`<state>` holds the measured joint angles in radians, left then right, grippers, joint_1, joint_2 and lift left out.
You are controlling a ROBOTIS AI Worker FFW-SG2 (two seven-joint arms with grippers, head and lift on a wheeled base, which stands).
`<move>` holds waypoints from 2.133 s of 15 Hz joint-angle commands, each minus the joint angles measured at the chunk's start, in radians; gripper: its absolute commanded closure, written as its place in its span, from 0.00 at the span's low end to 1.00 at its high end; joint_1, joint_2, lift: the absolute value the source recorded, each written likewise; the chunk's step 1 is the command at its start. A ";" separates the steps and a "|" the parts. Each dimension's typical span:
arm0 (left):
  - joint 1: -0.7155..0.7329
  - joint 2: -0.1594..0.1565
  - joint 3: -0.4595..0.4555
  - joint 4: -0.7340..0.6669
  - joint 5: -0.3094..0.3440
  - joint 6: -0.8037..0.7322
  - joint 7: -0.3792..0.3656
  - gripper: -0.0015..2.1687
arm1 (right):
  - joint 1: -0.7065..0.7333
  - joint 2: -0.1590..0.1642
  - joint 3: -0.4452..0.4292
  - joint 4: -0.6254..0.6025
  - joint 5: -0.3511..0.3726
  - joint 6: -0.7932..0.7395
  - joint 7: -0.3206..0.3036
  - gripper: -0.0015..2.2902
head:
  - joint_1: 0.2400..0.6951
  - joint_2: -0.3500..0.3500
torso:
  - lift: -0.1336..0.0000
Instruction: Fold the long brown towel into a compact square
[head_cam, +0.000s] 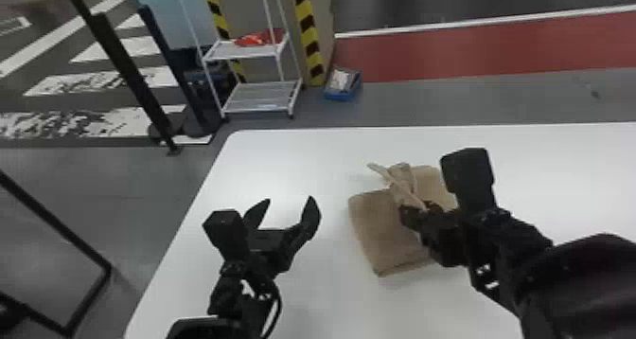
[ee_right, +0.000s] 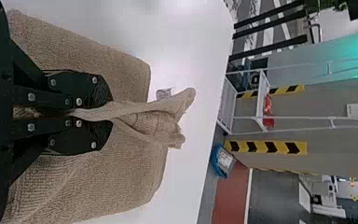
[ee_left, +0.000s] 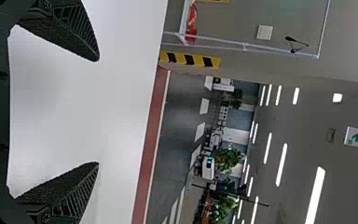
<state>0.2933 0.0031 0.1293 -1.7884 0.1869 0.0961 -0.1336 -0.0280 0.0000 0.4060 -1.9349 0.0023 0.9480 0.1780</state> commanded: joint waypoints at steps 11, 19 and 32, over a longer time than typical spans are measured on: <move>0.000 -0.006 0.015 0.000 0.000 -0.011 -0.006 0.04 | 0.036 0.001 -0.016 0.073 -0.154 -0.255 0.166 0.46 | 1.00 1.00 | 0.09; -0.032 -0.006 0.059 -0.009 0.031 0.011 -0.012 0.04 | 0.011 0.001 0.172 0.142 0.019 -0.136 0.196 0.89 | 1.00 1.00 | 0.09; -0.043 -0.006 0.039 0.003 0.034 0.011 -0.012 0.04 | 0.191 -0.035 -0.131 -0.105 0.074 0.070 0.199 0.89 | 1.00 1.00 | 0.09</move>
<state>0.2507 0.0031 0.1748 -1.7876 0.2211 0.1095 -0.1459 0.1415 -0.0181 0.3214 -2.0114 0.0799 1.0131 0.3770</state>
